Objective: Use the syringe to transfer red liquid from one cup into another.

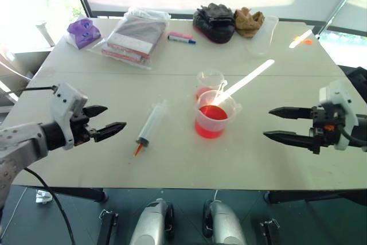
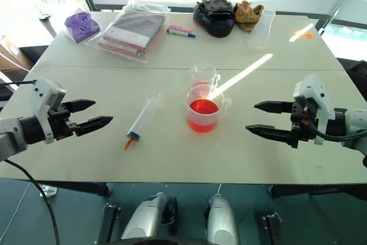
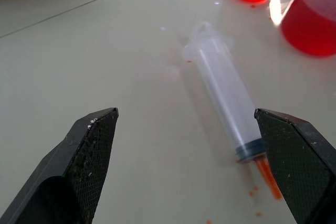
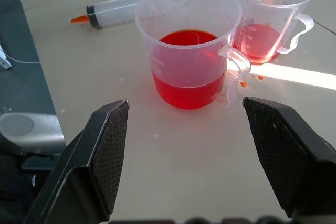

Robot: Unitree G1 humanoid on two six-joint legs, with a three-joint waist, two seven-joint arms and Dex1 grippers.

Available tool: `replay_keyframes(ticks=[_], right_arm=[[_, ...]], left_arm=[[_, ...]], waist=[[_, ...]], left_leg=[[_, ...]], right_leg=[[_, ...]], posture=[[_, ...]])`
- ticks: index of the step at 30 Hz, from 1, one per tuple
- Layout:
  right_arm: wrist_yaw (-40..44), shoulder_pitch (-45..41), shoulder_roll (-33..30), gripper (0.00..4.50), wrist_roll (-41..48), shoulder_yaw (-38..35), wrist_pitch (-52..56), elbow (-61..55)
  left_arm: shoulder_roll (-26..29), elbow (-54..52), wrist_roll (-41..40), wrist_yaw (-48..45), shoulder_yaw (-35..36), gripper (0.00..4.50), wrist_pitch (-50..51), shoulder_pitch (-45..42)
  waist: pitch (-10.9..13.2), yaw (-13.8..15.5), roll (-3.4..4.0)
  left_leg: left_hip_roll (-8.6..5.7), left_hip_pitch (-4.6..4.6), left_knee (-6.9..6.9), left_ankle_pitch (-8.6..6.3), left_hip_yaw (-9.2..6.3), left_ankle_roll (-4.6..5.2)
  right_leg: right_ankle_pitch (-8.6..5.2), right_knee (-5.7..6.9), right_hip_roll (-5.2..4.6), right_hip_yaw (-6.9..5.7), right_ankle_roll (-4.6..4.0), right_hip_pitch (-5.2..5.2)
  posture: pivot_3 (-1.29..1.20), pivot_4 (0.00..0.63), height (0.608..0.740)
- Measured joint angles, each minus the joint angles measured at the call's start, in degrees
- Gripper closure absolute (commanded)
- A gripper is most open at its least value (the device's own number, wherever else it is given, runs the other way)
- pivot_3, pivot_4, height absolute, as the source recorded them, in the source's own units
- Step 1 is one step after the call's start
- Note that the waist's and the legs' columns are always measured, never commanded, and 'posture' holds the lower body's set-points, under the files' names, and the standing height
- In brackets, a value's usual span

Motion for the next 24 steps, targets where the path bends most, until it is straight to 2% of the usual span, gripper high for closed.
replay_keyframes(ticks=[3,5,6,8,10,12,15,19,24], right_arm=[[-0.21,-1.97,-0.38,0.85,0.14,0.84,0.14,0.01],[-0.45,-7.54,-1.38,0.85,1.92,2.18,1.19,-0.52],[-0.59,-9.7,-1.7,0.85,2.72,2.3,1.31,-1.38],[-1.02,-14.79,-2.07,0.85,5.38,3.16,2.34,-2.77],[-1.2,-18.29,-1.96,0.85,7.84,5.1,2.47,-5.62],[-1.35,-19.15,-1.87,0.85,8.87,6.58,2.64,-6.93],[-2.39,-20.68,0.23,0.85,8.54,10.27,1.91,-7.98],[-3.54,-20.88,1.16,0.85,7.9,13.3,1.03,-11.45],[-6.8,-16.39,2.3,0.85,6.11,13.11,0.26,-12.74]], left_arm=[[0.58,3.82,-2.31,0.63,-3.2,0.12,7.1,-9.14],[1.38,9.97,-6.22,-1.64,-9.38,0.12,17.58,-24.01],[1.3,11.74,-7.2,-2.42,-10.81,0.12,20.45,-28.59],[-1.2,20.0,-7.98,-4.39,-17.26,0.12,28.85,-42.2],[-3.57,27.82,-7.61,-5.1,-24.83,0.12,32.65,-52.1],[-4.13,34.08,-6.85,-5.88,-30.8,0.12,33.94,-56.8],[-10.07,44.84,-0.37,-8.45,-44.25,0.12,33.98,-66.85],[-12.43,48.4,4.5,-14.95,-54.76,0.12,31.05,-71.07],[-17.52,54.2,9.64,-19.32,-60.54,0.12,28.83,-70.61]], waist=[[0.01,0.21,-0.02],[0.02,0.36,-0.03],[0.02,0.22,-0.03],[0.03,0.26,-0.07],[0.02,0.15,-0.09],[0.03,-0.15,-0.1],[0.15,0.25,-0.29],[0.15,0.0,-0.3],[0.17,0.08,-0.33]], left_leg=[[0.0,-0.05,0.03,0.01,-0.01,-0.02],[-0.01,-0.08,0.15,0.02,0.0,-0.02],[-0.01,-0.1,0.2,0.03,0.0,-0.01],[-0.03,0.01,0.21,0.17,0.0,-0.21],[-0.07,0.03,0.21,0.29,0.0,-0.08],[-0.07,0.01,0.19,0.27,0.08,-0.04],[-0.1,-0.1,0.22,0.28,0.1,-0.01],[-0.13,-0.11,0.25,0.23,0.14,0.06],[-0.1,-0.13,0.27,0.24,0.11,0.06]], right_leg=[[0.01,0.02,0.03,-0.02,-0.01,-0.05],[0.04,0.03,0.11,-0.08,-0.03,-0.01],[0.05,0.04,0.25,-0.1,-0.01,0.21],[0.03,0.07,0.32,-0.15,0.03,0.4],[-0.03,0.11,0.32,-0.17,0.22,0.45],[0.02,0.13,0.3,-0.12,0.41,0.39],[0.0,0.12,0.33,-0.15,0.49,0.37],[-0.03,0.11,0.22,-0.13,0.53,0.34],[-0.03,0.12,0.2,-0.13,0.52,0.3]], posture=[[0.0,0.15,0.74],[0.0,0.15,0.74],[0.0,0.15,0.74],[0.0,0.15,0.74],[0.0,0.15,0.74],[0.0,0.15,0.74],[0.0,0.15,0.74],[0.0,0.15,0.74],[0.0,0.15,0.74]])
